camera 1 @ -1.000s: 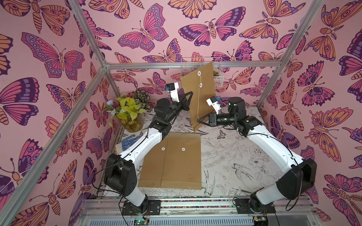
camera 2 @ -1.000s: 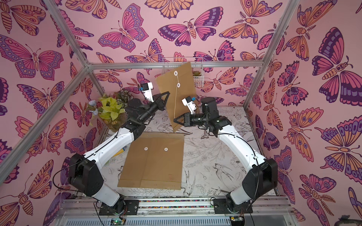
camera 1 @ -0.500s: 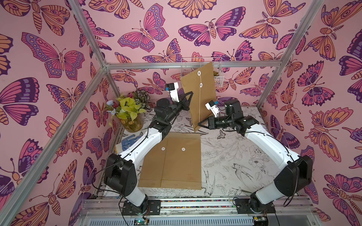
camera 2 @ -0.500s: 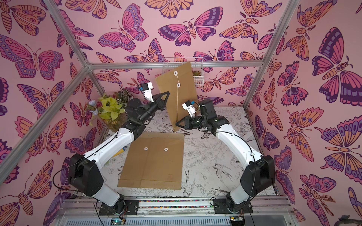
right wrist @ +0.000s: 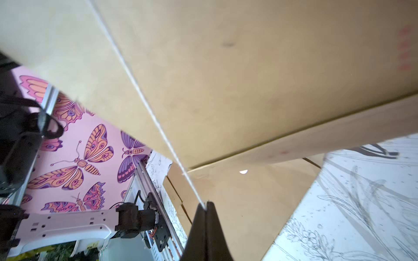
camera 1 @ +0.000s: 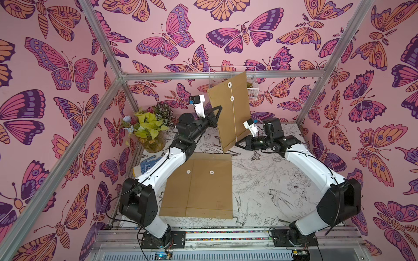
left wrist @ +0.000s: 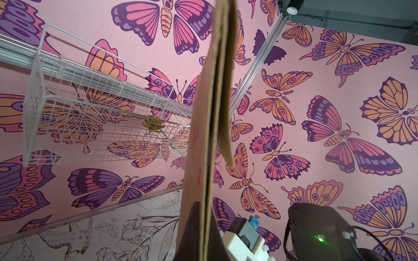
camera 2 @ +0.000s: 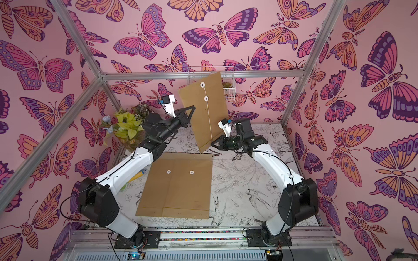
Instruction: Open the file bag
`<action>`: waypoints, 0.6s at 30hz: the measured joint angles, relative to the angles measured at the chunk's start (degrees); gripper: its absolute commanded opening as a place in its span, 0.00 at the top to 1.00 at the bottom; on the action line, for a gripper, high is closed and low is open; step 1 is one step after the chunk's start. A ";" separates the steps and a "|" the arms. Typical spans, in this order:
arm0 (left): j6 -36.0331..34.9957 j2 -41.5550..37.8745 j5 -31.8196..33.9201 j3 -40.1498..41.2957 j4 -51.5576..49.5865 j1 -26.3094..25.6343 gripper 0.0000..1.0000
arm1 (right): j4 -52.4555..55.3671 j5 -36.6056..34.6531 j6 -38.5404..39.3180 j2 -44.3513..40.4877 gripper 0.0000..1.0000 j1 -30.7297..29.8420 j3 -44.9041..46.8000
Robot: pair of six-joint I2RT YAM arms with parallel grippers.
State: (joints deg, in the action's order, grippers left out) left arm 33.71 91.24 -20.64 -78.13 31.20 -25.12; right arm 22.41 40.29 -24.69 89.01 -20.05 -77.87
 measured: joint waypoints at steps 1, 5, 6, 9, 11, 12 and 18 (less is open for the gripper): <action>0.00 -0.09 -0.55 0.00 -0.11 0.11 1.00 | -0.55 -0.22 -0.37 -0.24 1.00 0.72 0.74; 0.04 -0.74 -3.02 0.00 -0.98 0.55 1.00 | -2.10 -0.72 -1.73 -2.08 1.00 3.89 2.95; 0.04 -0.87 -3.78 0.00 -1.07 0.70 1.00 | -2.19 -0.94 -1.97 -2.78 1.00 4.50 3.28; 0.02 -0.96 -6.21 -0.28 -1.60 0.85 1.00 | -2.56 -1.57 -2.14 -4.85 1.00 5.86 3.69; 0.02 -0.96 -8.13 -0.70 -2.49 0.90 1.00 | -2.82 -1.90 -2.14 -6.27 1.00 6.62 3.91; 0.02 -0.96 -9.11 -0.87 -2.64 0.90 1.00 | -2.93 -1.97 -2.14 -6.88 1.00 6.93 3.93; -0.22 -1.18 -14.34 -1.31 -3.30 0.90 1.00 | -3.19 -3.19 -2.03 -8.92 1.00 8.96 3.96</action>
State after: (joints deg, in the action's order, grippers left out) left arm 33.50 90.06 -34.98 -79.44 27.90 -24.23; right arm 19.22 37.10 -26.72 80.09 -11.09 -73.91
